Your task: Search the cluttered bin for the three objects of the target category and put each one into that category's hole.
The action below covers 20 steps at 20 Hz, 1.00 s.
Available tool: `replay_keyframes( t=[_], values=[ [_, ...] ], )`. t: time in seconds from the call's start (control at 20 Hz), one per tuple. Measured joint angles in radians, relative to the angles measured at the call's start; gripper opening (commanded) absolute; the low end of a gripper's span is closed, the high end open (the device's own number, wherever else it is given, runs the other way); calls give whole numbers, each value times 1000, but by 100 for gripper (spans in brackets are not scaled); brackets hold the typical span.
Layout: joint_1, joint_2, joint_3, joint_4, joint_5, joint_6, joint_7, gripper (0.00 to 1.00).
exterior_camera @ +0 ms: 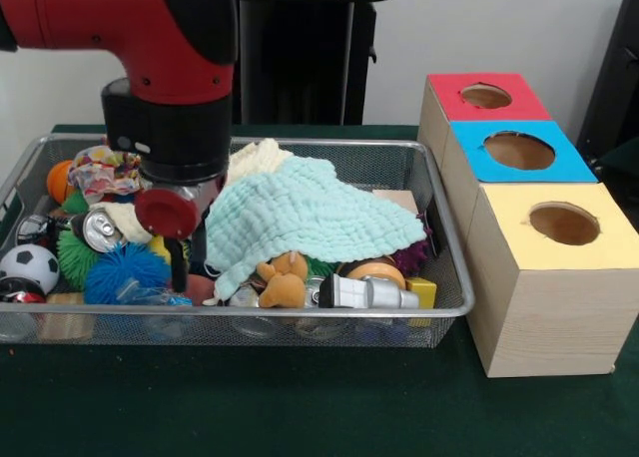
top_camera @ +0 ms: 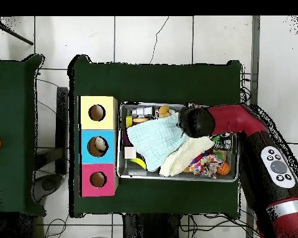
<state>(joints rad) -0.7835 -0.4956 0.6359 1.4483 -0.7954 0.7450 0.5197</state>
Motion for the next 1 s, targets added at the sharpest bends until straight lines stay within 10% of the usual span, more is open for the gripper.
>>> replay_keyframes(
  t=[0.45,1.0],
  values=[
    [-21,-138,58,22,89,78,0,100],
    [-21,-117,82,21,54,79,0,100]
  ],
)
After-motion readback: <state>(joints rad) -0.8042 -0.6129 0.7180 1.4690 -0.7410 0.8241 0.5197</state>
